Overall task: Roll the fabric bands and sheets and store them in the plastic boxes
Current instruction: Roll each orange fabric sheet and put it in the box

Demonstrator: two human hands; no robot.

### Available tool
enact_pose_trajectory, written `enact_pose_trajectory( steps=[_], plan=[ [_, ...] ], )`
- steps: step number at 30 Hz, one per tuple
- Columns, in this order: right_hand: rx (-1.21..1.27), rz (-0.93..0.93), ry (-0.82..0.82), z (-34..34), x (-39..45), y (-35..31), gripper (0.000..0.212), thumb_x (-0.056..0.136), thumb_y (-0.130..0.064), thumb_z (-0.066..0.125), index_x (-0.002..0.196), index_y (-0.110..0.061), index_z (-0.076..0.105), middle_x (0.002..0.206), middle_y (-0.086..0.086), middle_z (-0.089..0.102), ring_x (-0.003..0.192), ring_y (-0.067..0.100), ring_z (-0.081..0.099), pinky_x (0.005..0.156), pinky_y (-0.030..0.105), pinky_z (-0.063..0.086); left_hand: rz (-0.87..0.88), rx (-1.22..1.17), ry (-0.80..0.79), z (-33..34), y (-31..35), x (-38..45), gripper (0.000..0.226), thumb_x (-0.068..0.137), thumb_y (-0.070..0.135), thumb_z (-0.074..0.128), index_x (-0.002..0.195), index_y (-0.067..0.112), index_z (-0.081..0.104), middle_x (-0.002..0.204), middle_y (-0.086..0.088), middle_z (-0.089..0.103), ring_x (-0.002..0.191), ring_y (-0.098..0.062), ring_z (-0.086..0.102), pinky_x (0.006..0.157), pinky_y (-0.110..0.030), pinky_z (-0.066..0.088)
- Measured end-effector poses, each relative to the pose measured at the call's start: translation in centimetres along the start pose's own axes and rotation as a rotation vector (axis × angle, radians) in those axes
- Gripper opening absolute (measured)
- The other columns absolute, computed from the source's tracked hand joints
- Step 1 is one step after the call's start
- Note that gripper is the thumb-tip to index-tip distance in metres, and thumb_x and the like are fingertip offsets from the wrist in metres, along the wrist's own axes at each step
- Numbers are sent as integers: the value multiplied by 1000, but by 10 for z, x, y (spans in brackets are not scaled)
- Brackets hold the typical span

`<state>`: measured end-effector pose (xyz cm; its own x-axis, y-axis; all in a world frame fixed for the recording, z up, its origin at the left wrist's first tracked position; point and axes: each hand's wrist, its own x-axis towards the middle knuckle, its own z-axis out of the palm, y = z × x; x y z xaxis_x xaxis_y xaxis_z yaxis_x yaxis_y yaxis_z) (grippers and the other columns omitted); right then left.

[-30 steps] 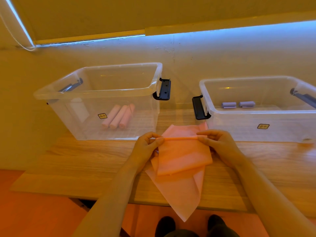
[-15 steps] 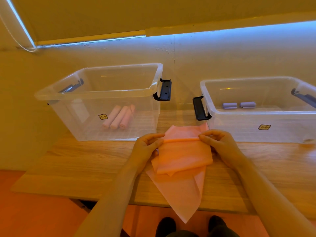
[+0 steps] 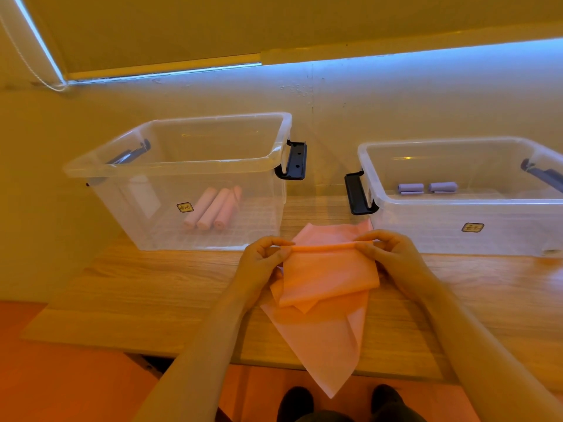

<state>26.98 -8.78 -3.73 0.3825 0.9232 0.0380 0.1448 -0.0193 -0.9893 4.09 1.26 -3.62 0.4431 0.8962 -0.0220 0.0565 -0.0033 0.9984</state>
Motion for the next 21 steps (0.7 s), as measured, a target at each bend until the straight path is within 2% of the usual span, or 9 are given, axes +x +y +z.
enact_pose_trajectory(
  steps=[6, 10, 12, 15, 18, 21],
  plan=[
    [43, 0, 19, 1, -1, 0, 17, 82, -29, 68, 91, -16, 74, 79, 5, 71, 67, 19, 66, 56, 32, 54, -2, -29, 18, 1, 1, 0, 14, 89, 18, 64, 95, 7, 69, 63, -1, 61, 53, -8, 52, 49, -19, 43],
    [14, -2, 13, 0, 0, 1, 19, 85, -22, 67, 104, -24, 70, 76, 6, 71, 67, 19, 67, 56, 30, 55, 18, -24, 0, 0, 1, -2, 18, 89, 13, 65, 107, 15, 68, 65, 2, 66, 51, -6, 54, 50, -18, 47],
    [-5, 5, 13, -1, 0, 1, 20, 85, -21, 68, 104, -26, 69, 85, 7, 72, 75, 23, 69, 62, 33, 58, 7, 4, 5, -1, 1, -1, 17, 89, 16, 65, 105, 14, 69, 65, 3, 67, 52, -5, 54, 51, -17, 47],
    [-16, 4, 19, -1, 1, 2, 12, 85, -21, 68, 96, -25, 73, 89, 2, 73, 79, 22, 69, 69, 35, 58, 8, 45, 24, -1, 1, 0, 15, 90, 21, 63, 100, 12, 69, 61, 3, 63, 50, -6, 53, 48, -17, 45],
    [-10, -3, 32, 0, 0, 1, 10, 87, -22, 66, 94, -23, 73, 85, 3, 73, 77, 21, 67, 65, 34, 57, 16, 65, 16, 0, 0, 1, 15, 91, 23, 62, 100, 12, 67, 61, 2, 61, 49, -7, 53, 45, -19, 43],
    [5, 4, 20, -1, 0, 0, 11, 87, -22, 65, 96, -22, 73, 85, 8, 72, 74, 24, 67, 63, 37, 56, 0, 0, 14, 0, -1, 2, 13, 89, 15, 64, 101, 11, 69, 65, -1, 61, 52, -9, 52, 48, -19, 43]
  ],
)
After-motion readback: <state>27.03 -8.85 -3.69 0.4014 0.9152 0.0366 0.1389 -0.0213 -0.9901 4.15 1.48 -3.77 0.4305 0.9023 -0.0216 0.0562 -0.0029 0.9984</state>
